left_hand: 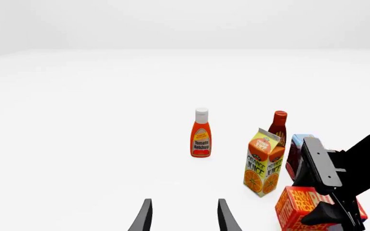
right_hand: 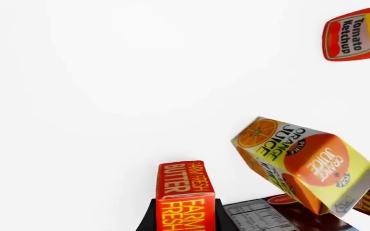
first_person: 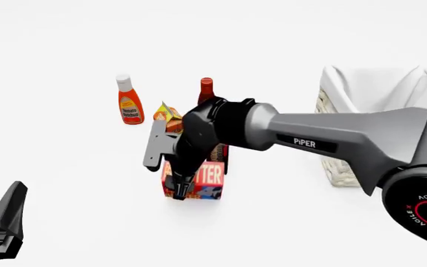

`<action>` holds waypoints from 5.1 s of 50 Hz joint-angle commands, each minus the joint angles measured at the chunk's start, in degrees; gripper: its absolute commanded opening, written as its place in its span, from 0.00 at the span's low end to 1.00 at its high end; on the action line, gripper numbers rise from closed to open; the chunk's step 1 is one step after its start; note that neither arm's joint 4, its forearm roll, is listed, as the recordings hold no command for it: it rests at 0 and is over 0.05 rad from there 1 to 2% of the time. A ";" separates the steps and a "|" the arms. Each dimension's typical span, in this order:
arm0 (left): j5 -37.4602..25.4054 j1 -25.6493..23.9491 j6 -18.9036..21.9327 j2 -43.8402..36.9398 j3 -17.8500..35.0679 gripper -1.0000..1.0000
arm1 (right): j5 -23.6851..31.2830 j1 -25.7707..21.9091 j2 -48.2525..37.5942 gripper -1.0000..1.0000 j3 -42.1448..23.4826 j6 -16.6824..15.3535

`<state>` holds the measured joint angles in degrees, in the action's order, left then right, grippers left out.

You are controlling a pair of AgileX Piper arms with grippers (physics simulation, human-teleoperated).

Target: Pick the butter and place it in the basket.

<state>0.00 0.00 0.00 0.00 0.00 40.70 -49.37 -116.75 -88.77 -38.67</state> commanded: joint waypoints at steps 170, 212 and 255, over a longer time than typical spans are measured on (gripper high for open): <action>0.00 0.00 0.00 0.00 0.00 1.00 | -2.81 16.78 35.63 0.00 5.94 18.49; 0.00 0.00 0.00 0.00 0.00 1.00 | -7.26 21.08 41.73 0.00 5.94 24.08; 0.00 0.00 0.00 0.00 0.00 1.00 | -17.40 33.42 49.03 0.00 15.68 31.24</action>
<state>0.00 0.00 0.00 0.00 0.00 26.14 -18.85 -70.02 -74.45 -10.45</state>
